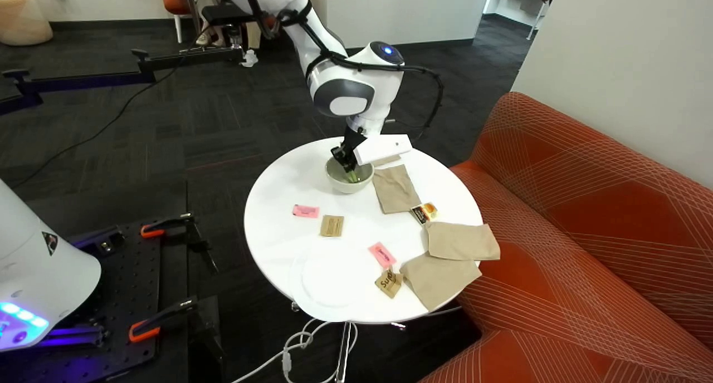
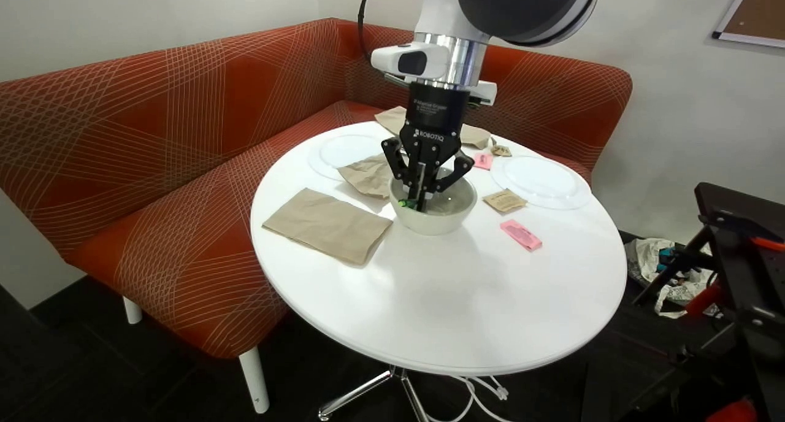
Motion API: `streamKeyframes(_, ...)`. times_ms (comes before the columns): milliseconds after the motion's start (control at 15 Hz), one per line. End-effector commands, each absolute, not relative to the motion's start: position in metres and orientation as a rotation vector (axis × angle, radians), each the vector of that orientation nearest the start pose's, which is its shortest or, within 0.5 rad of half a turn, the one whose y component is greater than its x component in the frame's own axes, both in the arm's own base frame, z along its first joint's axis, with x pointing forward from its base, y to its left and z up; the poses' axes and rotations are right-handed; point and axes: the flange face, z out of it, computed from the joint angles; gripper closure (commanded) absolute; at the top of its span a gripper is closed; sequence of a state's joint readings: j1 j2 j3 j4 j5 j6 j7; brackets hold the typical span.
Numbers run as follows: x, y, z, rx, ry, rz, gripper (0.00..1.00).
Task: Remove the pen from the bowl and place it on the table
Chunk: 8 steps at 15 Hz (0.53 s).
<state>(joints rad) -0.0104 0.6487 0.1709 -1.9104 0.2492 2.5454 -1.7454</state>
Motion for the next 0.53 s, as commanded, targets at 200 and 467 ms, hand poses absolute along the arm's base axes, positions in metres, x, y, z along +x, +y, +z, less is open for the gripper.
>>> streamKeyframes(200,0.615,0.078,0.185,2.278,2.337,0.296,0.97)
streamKeyframes(467,0.606,0.06,0.218,2.293,2.275,0.368,0.97)
